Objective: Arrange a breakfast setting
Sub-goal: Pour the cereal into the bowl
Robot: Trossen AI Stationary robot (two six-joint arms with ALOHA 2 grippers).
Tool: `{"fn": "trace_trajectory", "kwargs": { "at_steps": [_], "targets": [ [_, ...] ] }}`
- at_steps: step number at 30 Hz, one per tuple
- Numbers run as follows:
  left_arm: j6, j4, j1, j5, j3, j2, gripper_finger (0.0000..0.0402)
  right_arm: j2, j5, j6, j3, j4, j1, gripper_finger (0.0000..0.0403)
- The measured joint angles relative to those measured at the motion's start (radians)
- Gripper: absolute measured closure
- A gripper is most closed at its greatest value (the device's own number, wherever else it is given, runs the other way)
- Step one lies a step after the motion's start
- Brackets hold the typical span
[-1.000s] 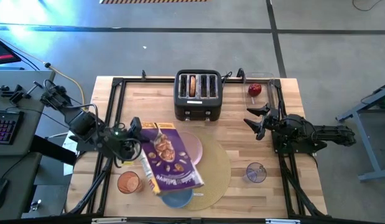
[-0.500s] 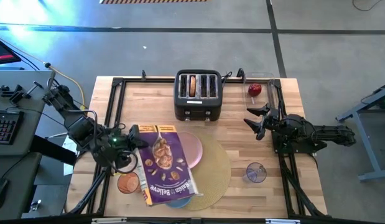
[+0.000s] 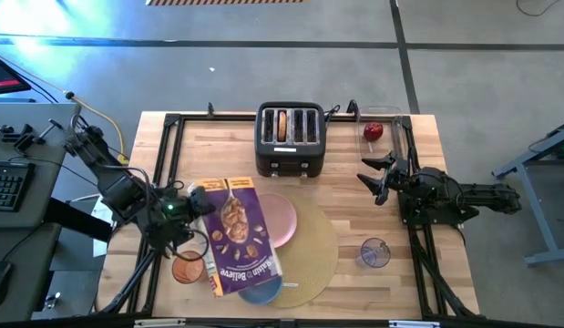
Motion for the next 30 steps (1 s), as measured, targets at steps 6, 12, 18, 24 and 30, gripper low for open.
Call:
{"fn": "trace_trajectory", "kwargs": {
  "at_steps": [6,12,18,24,30],
  "targets": [
    [0.045,0.002,-0.005,-0.020,0.000,0.043,0.0397,0.000,0.000,0.000,0.000,0.000,0.000,0.0119],
    [0.078,0.002,-0.048,-0.075,0.000,0.054,0.0397,0.000,0.000,0.000,0.000,0.000,0.000,0.0119],
    [0.099,-0.001,-0.086,-0.131,0.000,0.054,0.0397,0.000,0.000,0.000,0.000,-0.001,0.000,0.0119],
    [0.093,-0.041,-0.118,-0.137,0.000,0.054,0.0397,0.000,0.000,0.000,0.000,-0.003,0.000,0.0119],
    [0.093,-0.081,-0.130,-0.168,0.000,0.054,0.0397,0.000,0.000,0.000,0.000,-0.003,0.000,0.0119]
  ]
}}
